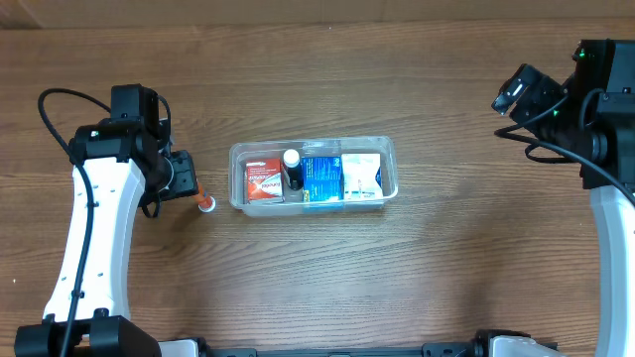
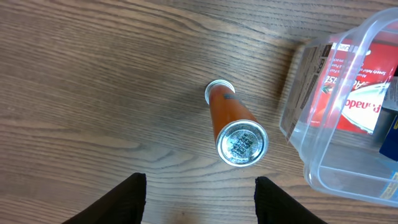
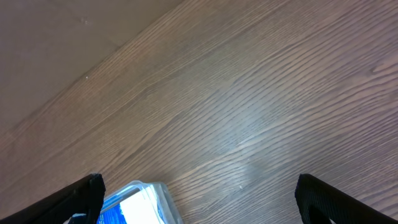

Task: Pack container
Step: 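Move left gripper to the orange tube and grasp it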

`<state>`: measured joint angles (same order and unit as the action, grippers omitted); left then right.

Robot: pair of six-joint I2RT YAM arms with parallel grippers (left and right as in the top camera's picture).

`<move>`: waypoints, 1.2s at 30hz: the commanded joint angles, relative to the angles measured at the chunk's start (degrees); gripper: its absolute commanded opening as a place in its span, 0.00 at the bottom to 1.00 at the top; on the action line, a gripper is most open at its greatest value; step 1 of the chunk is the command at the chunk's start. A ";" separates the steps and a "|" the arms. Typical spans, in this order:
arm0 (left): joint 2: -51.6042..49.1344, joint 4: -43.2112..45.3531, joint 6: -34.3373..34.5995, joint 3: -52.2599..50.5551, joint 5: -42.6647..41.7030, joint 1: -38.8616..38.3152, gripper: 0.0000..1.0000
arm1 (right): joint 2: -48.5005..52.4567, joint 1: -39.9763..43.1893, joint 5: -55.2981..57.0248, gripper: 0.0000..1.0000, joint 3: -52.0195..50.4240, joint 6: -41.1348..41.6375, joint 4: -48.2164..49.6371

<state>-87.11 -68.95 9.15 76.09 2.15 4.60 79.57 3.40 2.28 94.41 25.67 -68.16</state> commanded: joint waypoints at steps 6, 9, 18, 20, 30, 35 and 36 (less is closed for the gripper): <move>-1.07 4.94 -3.39 0.02 -3.58 -0.13 0.58 | -0.79 0.22 -0.07 1.00 0.44 0.00 0.33; -5.14 5.77 -4.07 0.02 -3.48 -0.13 0.57 | -0.79 0.22 -0.07 1.00 0.44 0.02 0.33; -9.64 6.88 -5.35 0.02 -4.96 -0.33 0.41 | -0.79 0.22 -0.07 1.00 0.44 0.00 0.33; -9.62 6.38 -5.35 0.02 -6.21 -1.16 0.38 | -0.79 0.22 -0.07 1.00 0.44 0.02 0.33; -8.81 0.59 -4.68 3.93 -4.37 -3.17 0.09 | -0.79 0.22 -0.04 1.00 0.44 0.02 0.33; -6.01 -15.23 -7.08 25.83 -2.95 -5.22 0.05 | -0.79 0.22 -0.07 1.00 0.44 0.00 0.33; -5.27 -17.49 -7.37 30.16 -3.28 -7.78 0.04 | -0.79 0.22 -0.07 1.00 0.44 0.02 0.33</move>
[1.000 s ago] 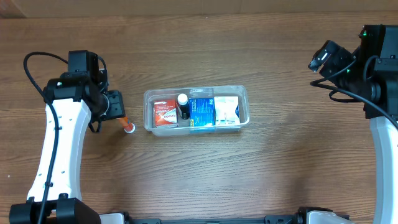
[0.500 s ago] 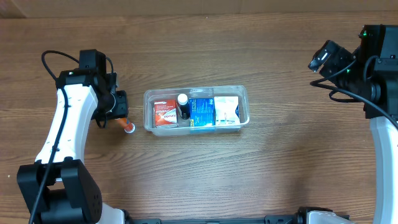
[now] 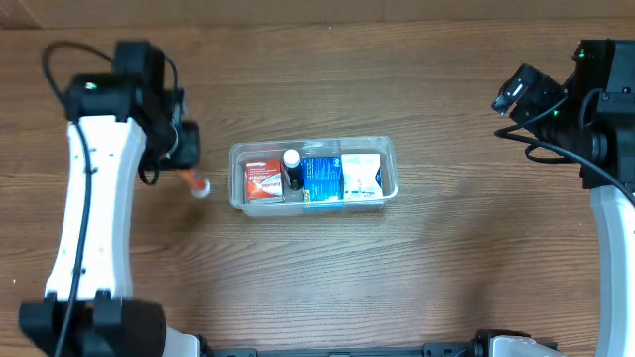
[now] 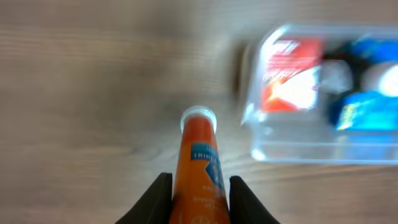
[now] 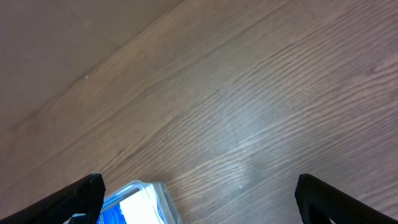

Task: Pack container
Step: 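Move left gripper to the orange tube and grasp it, then lift the orange tube and lower it into the container beside the syrup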

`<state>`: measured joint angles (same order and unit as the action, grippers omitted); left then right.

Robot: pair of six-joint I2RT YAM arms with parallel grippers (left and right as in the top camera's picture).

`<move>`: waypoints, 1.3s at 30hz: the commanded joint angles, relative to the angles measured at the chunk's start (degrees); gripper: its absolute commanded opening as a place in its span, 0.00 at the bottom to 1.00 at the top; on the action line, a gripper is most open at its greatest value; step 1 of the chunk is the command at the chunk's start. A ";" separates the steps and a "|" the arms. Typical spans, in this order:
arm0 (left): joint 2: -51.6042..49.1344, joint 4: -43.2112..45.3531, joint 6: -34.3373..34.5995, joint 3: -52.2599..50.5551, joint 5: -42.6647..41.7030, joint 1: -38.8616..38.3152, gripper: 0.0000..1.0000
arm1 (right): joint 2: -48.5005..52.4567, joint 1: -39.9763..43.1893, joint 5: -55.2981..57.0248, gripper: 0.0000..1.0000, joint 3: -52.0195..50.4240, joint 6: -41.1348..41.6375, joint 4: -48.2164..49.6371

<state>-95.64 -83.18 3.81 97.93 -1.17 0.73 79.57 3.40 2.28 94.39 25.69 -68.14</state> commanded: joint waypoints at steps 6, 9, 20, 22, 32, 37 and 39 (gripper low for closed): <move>2.82 -6.51 -0.96 9.79 0.07 -22.67 0.04 | -0.79 0.22 -0.07 1.00 0.46 -0.02 0.31; 0.57 -5.27 -0.79 9.79 0.13 -27.34 0.04 | -0.79 0.22 -0.07 1.00 0.46 0.00 0.31; -12.26 4.22 -0.87 4.63 4.46 -28.89 0.04 | -0.79 0.22 -0.04 1.00 0.46 0.00 0.31; -12.37 6.84 -1.09 1.99 4.59 -28.89 0.04 | -0.79 0.22 -0.07 1.00 0.46 0.00 0.31; -12.37 13.90 -1.01 -5.38 2.47 -28.92 0.05 | -0.79 0.22 -0.04 1.00 0.46 0.00 0.31; -11.61 11.39 -1.03 -3.30 1.38 -28.92 0.04 | -0.79 0.22 -0.07 1.00 0.46 -0.02 0.31; -10.34 11.54 -1.09 -2.49 1.38 -28.92 0.04 | -0.79 0.22 -0.04 1.00 0.46 -0.02 0.31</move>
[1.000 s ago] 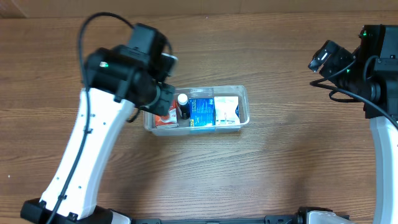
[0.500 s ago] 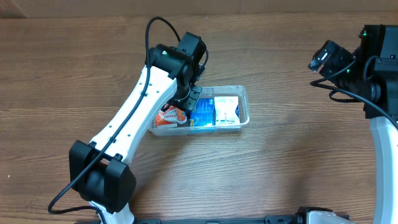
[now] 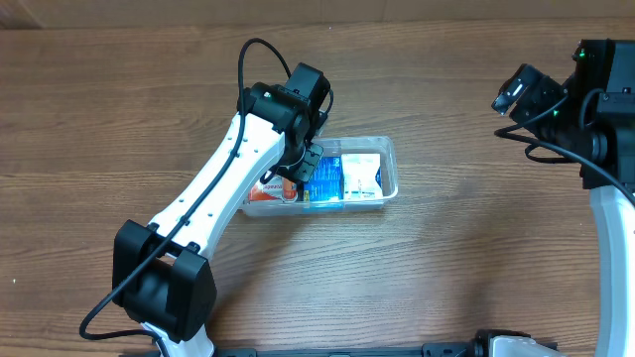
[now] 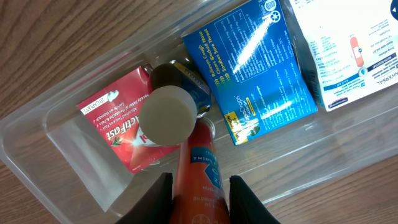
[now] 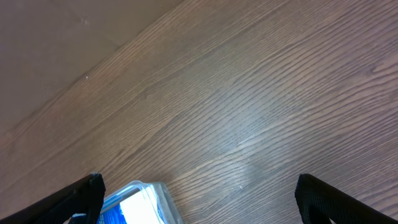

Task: Pack container
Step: 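Lift the orange tube and lower it into the container beside the syrup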

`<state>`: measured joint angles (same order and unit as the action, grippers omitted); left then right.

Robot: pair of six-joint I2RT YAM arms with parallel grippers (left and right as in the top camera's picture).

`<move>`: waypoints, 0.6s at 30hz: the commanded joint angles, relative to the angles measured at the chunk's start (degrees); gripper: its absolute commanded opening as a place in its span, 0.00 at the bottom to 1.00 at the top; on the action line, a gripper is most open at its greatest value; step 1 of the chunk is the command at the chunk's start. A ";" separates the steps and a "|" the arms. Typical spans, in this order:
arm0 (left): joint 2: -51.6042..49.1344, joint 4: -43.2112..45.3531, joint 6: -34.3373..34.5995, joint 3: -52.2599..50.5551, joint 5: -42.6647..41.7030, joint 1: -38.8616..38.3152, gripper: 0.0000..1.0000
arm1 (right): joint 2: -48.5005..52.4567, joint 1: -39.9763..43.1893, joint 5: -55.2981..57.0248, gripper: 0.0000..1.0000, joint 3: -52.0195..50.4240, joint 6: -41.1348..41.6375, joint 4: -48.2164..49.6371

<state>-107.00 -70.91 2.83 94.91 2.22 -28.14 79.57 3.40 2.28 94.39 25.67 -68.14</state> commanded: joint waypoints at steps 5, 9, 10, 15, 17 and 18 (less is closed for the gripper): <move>1.40 -0.26 -0.11 0.68 -3.08 -0.04 0.04 | -0.79 0.22 -0.04 1.00 0.46 0.02 0.31; 1.51 -0.22 -0.07 2.27 -5.07 -0.04 0.04 | -0.79 0.22 -0.04 1.00 0.46 0.02 0.31; 1.51 -0.37 -0.07 2.73 -5.16 -0.04 0.04 | -0.79 0.22 -0.04 1.00 0.46 0.00 0.31; 1.42 -0.44 -0.07 2.73 -5.22 -0.04 0.06 | -0.79 0.22 -0.07 1.00 0.46 0.02 0.31; 1.38 -0.37 -0.07 2.67 -3.56 -0.02 0.09 | -0.79 0.22 -0.04 1.00 0.46 0.02 0.31; 1.36 -0.11 -0.09 2.45 -1.99 -0.02 0.10 | -0.79 0.22 -0.07 1.00 0.46 0.00 0.31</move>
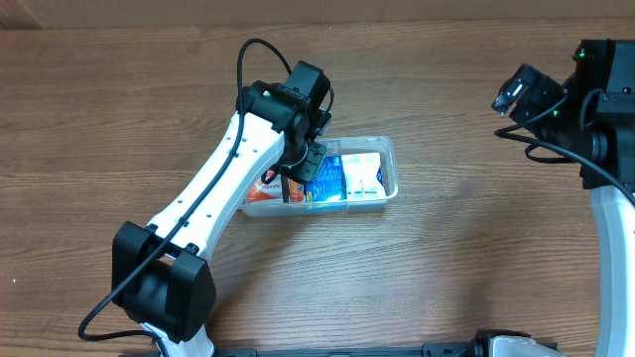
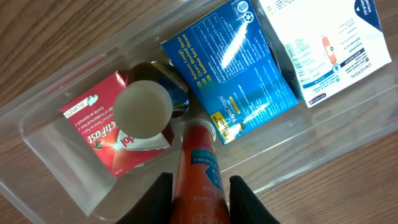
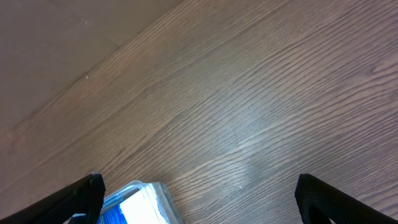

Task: Pack container
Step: 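Lift the orange tube and lower it into the container beside the syrup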

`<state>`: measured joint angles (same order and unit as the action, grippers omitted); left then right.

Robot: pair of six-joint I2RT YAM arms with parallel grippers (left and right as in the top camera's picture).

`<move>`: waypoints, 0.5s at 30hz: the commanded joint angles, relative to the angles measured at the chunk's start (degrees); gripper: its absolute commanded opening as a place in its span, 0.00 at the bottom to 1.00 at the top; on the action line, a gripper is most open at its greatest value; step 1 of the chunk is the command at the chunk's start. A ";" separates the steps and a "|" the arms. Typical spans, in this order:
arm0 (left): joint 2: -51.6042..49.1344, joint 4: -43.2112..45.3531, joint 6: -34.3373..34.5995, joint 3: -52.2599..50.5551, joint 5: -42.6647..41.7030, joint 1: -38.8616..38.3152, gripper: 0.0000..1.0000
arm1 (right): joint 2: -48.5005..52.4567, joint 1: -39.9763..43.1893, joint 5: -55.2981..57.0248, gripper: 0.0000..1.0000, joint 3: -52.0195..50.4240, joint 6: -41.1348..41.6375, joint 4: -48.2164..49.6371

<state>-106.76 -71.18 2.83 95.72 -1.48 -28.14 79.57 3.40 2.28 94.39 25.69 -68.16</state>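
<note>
My left gripper [image 2: 198, 200] is shut on an orange tube [image 2: 198, 168], held over the clear plastic container [image 1: 389, 164] with its white-rimmed end pointing down between the contents. Inside lie a red box [image 2: 102, 134], a dark bottle with a white cap [image 2: 144, 110], a blue box [image 2: 227, 68] and a white box [image 2: 323, 43]. In the overhead view the left gripper [image 1: 298, 169] hides the tube. My right gripper [image 3: 199, 199] is open, high at the table's right edge, with only the container's corner [image 3: 140, 202] below it.
The container sits mid-table on bare brown wood [image 1: 446, 258]. The left arm [image 1: 223, 188] reaches diagonally from the lower left across the container's left half. The right arm [image 1: 595, 129] stays at the far right.
The left gripper with the orange tube has shifted slightly over the container, so the boxes sit a little higher and further left in its view. The right arm is unchanged.
The orange tube stood upright on the table left of the container, with my left gripper open above it. Then the gripper was shut on the tube, left of the container. Later it held the tube over the container's contents, where it remains.
</note>
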 commanded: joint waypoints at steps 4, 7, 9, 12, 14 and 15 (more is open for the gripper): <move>1.11 3.80 -0.26 -1.66 2.08 0.02 0.12 | -0.79 0.22 -0.07 1.00 0.46 -0.02 0.33; 1.11 5.97 -0.31 -3.23 2.10 0.02 0.14 | -0.79 0.22 -0.07 1.00 0.46 0.00 0.33; 1.11 6.71 -0.31 -4.52 2.08 0.02 0.18 | -0.79 0.22 -0.04 1.00 0.46 0.00 0.33; 1.29 6.32 -0.24 -4.24 1.86 0.02 0.39 | -0.79 0.22 -0.07 1.00 0.46 0.00 0.35; 1.84 4.39 -0.02 -1.84 1.79 0.02 0.52 | -0.79 0.22 -0.07 1.00 0.46 -0.02 0.33; 2.23 3.21 -0.02 -0.15 1.84 0.02 0.52 | -0.79 0.22 -0.07 1.00 0.46 0.00 0.33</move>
<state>-106.74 -65.71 2.83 91.57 0.25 -28.14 79.57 3.40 2.28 94.39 25.67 -68.16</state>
